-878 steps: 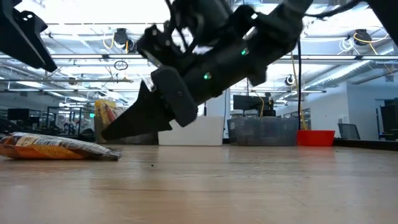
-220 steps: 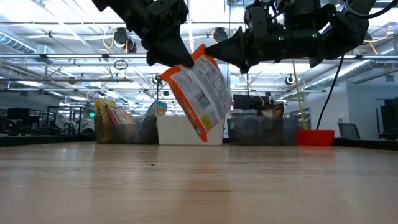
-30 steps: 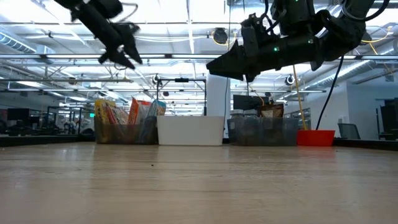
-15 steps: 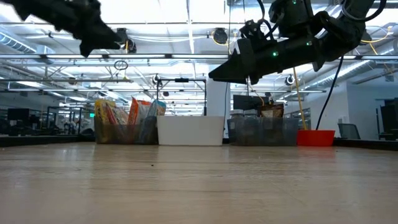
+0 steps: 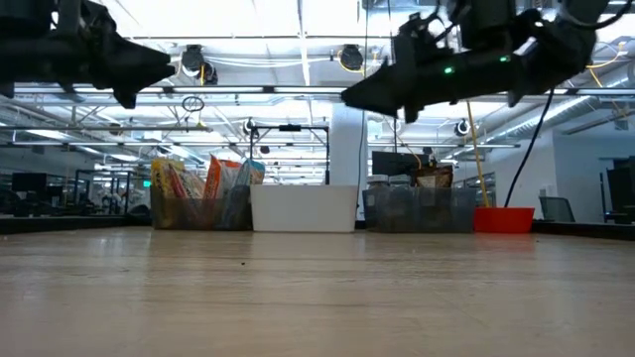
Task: Pick & Place Food Item
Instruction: Return to Home Position
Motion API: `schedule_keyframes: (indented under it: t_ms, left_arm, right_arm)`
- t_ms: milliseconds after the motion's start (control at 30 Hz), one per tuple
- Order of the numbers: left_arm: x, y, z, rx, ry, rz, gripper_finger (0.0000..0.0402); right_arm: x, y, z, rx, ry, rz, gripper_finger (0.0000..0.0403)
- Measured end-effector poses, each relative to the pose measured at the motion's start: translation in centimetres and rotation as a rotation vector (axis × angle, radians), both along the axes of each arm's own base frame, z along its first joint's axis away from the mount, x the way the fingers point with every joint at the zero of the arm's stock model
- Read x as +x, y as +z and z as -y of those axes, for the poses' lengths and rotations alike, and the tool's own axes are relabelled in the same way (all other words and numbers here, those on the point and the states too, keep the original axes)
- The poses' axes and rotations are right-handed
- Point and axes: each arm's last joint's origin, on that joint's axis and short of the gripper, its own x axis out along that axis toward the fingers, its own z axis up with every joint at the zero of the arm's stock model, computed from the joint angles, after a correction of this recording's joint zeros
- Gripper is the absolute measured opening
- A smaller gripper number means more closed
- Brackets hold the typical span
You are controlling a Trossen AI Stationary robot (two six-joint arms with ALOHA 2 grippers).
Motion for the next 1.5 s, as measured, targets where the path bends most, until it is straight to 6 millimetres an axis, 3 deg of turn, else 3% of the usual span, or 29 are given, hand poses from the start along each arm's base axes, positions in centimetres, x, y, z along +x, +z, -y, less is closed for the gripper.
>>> schedule_keyframes:
  t_ms: [100, 400, 533, 933, 1333, 1500]
  left_arm:
    - [-0.3, -0.2, 0.2, 0.032, -0.002, -0.018, 0.0136]
    - [-1.2, -0.1, 0.7, 0.074, 0.001, 0.009, 0.0136]
    - [-1.3, -0.4, 0.7, 0.058, 0.001, -0.022, 0.0136]
    - [-1.2, -1.3, 0.7, -0.005, -0.002, -0.103, 0.0136]
    - [-0.6, -3.4, 0.4, 0.001, -0.004, -0.055, 0.0136]
    - [-0.5, -4.1, 0.3, -0.002, -0.016, -0.062, 0.0136]
  right_arm:
    - [-1.9, 0.4, -0.1, 0.006, 0.003, 0.066, 0.0109]
    - [-10.6, 0.0, -0.7, -0.011, -0.001, 0.271, 0.0086]
    - [-12.9, -0.3, -0.8, -0.005, 0.0, 0.275, 0.0073]
    - [-16.4, 0.5, -1.1, 0.019, 0.031, 0.154, 0.0004]
    - [-17.4, -0.3, -1.3, -0.001, 0.06, 0.057, 0.0001]
    - [-17.4, -1.9, -1.3, -0.025, 0.076, 0.04, 0.0001]
